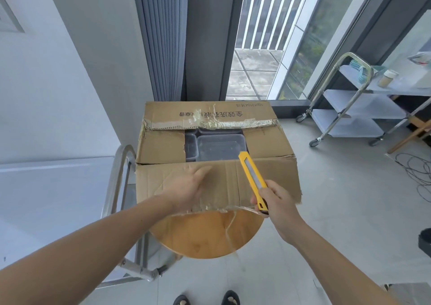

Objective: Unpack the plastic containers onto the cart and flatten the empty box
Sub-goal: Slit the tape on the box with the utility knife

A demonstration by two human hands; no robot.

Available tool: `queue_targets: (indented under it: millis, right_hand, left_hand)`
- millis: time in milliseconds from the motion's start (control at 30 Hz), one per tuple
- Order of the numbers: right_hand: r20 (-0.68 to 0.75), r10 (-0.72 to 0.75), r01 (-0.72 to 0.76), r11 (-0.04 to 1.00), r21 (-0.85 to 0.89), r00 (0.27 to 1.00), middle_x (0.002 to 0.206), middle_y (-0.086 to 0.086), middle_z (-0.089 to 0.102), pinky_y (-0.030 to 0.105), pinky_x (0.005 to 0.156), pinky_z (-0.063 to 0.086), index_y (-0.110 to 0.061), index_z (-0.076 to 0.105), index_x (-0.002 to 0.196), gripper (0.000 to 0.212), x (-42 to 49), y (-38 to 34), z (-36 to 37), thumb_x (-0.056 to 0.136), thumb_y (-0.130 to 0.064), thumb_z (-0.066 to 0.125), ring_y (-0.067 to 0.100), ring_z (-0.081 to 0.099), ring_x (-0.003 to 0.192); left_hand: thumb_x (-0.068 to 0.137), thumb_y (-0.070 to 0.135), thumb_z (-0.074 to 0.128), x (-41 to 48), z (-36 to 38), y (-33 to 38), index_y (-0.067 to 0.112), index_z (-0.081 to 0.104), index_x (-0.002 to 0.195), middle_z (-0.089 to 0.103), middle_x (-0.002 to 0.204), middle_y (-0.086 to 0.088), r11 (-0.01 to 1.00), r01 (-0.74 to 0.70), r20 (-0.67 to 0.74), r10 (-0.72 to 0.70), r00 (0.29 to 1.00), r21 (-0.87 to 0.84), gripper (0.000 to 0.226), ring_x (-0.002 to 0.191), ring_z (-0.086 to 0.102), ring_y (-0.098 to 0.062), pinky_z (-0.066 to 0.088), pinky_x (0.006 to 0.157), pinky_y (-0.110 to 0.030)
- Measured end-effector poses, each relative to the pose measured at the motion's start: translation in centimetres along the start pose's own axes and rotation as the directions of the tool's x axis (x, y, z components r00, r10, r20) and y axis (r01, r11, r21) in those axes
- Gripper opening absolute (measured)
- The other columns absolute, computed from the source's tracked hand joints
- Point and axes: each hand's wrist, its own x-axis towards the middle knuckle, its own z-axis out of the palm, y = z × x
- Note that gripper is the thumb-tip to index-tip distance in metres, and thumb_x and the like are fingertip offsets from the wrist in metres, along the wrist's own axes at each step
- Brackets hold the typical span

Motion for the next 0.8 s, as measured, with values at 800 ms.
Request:
queue_targets:
  millis: [800]
  right_hand:
    - [0.285, 0.244, -0.006, 0.768, -0.640, 0.927, 0.103, -0.013, 0.058, 0.026, 0.067, 0.045, -0.022, 0.060, 0.122, 0.026, 12.9, 25.6, 5.2, 0.097, -0.030, 0.060, 0.012, 0.059, 0.089]
  left_hand:
    - [0.077, 0.029, 0.074, 4.6, 6.0, -3.4, 0.015, 0.045, 0.103, 0.064, 0.093, -0.007, 0.897, 0.120, -0.589, 0.175, 0.789, 0.426, 0.040, 0.073, 0.054, -0.031, 0.035, 0.064, -0.038]
